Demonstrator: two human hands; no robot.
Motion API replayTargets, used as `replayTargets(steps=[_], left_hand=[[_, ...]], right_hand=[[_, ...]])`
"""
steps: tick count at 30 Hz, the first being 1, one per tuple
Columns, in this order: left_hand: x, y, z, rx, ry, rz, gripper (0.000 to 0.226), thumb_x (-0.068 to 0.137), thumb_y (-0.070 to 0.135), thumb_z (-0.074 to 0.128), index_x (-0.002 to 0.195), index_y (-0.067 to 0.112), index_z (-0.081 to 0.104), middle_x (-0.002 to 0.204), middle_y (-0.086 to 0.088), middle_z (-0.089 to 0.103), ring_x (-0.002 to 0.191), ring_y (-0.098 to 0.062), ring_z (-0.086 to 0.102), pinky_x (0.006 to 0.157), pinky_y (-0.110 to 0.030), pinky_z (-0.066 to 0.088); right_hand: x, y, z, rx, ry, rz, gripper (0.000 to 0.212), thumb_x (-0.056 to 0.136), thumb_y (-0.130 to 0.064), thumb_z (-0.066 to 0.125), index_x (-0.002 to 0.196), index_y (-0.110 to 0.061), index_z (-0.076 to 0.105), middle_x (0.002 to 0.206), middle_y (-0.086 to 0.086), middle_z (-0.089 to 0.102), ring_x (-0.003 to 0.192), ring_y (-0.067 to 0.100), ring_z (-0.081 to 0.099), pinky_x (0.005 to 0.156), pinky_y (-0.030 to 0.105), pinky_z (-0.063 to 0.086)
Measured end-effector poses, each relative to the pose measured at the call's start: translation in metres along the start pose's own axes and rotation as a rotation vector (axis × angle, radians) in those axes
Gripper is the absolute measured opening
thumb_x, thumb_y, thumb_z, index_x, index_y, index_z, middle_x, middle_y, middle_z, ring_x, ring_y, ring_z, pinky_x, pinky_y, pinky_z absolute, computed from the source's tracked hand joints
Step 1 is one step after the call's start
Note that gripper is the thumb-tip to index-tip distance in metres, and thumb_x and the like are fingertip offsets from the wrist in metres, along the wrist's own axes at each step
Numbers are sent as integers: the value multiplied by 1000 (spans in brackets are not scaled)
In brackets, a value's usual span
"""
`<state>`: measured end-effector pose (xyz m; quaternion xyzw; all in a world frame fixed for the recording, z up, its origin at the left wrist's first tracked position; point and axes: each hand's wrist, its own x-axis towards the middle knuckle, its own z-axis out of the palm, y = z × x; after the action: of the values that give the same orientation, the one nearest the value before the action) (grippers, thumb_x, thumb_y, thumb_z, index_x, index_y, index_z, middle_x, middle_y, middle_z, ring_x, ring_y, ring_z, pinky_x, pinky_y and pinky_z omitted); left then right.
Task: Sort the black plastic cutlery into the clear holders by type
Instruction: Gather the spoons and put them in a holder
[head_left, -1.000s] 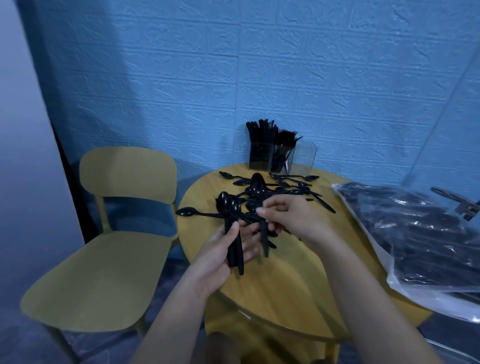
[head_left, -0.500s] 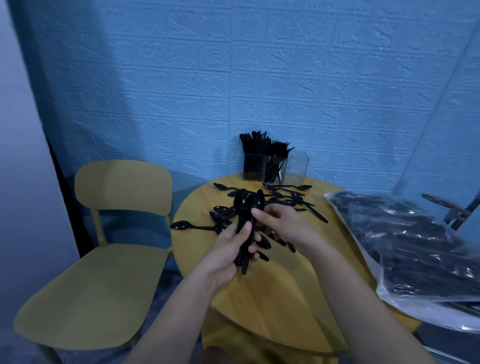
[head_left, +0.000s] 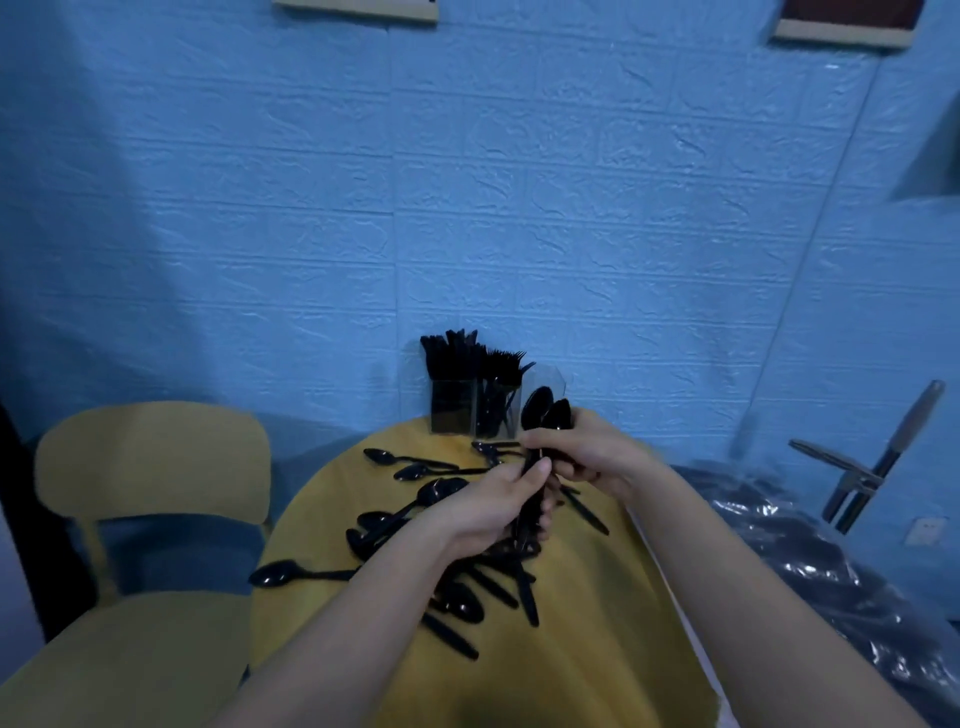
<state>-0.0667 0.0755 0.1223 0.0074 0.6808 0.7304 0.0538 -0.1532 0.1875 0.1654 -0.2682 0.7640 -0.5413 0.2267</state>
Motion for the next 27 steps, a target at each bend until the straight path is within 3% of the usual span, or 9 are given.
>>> replayTargets(steps=[5, 8, 12, 16, 18, 20, 22, 24, 27], left_hand=[[60, 13, -14, 161, 101, -2, 26, 101, 32, 39, 113, 13, 53, 92, -2, 63, 80, -10, 65, 75, -26, 56], [94, 6, -31, 262, 189, -22, 27, 101, 32, 40, 121, 19, 54, 113, 2, 63, 101, -12, 64, 85, -35, 55], [137, -1, -51, 355, 263, -27, 32, 102, 23, 39, 132, 19, 49, 124, 1, 59, 107, -11, 60, 84, -28, 52], [179, 3, -65, 725, 351, 129, 39, 100, 9, 41, 139, 14, 44, 141, -2, 46, 119, -11, 48, 87, -12, 35], [198, 3, -72, 958, 358, 204, 44, 99, 7, 38, 143, 12, 38, 148, -3, 34, 126, -13, 42, 96, -16, 35], [211, 2, -78, 1232, 330, 198, 51, 98, 5, 38, 148, 12, 28, 154, -3, 24, 135, -19, 32, 105, -32, 37], [217, 0, -83, 1441, 315, 147, 59, 94, 1, 43, 149, 12, 24, 150, -3, 28, 132, -22, 31, 99, -38, 43], [220, -2, -85, 1537, 313, 130, 59, 91, -1, 46, 146, 12, 29, 142, -4, 36, 126, -22, 34, 92, -37, 46], [224, -2, -88, 1529, 333, 133, 50, 91, 0, 46, 139, 12, 40, 135, -5, 42, 122, -21, 37, 88, -36, 47]], right_hand=[[46, -1, -45, 40, 182, -24, 11, 86, -3, 63, 80, -1, 54, 40, 3, 44, 30, 9, 34, 33, 17, 28], [78, 1, -80, 127, 329, -40, 14, 84, -2, 64, 93, 1, 53, 63, 14, 51, 34, 8, 39, 34, 17, 30], [124, 1, -108, 165, 525, -82, 12, 84, -1, 64, 86, -1, 52, 56, 10, 48, 32, 8, 42, 35, 19, 34], [169, 5, -110, 111, 698, -136, 14, 84, -7, 63, 90, -8, 50, 61, 8, 55, 42, 13, 50, 46, 25, 43], [188, 11, -107, 68, 713, -161, 20, 85, -9, 62, 100, -8, 49, 68, 8, 58, 46, 14, 53, 49, 26, 46], [204, 19, -102, 22, 689, -155, 23, 86, -10, 62, 104, -9, 48, 72, 8, 59, 47, 14, 55, 51, 25, 48], [218, 28, -96, -30, 631, -119, 25, 86, -10, 63, 107, -10, 48, 76, 7, 59, 45, 10, 55, 50, 21, 48], [228, 37, -91, -69, 552, -58, 28, 86, -9, 64, 108, -8, 48, 84, 9, 60, 47, 8, 57, 47, 17, 47], [239, 49, -87, -130, 409, 54, 35, 81, -6, 70, 111, -4, 54, 88, 11, 64, 59, 14, 62, 57, 23, 53]])
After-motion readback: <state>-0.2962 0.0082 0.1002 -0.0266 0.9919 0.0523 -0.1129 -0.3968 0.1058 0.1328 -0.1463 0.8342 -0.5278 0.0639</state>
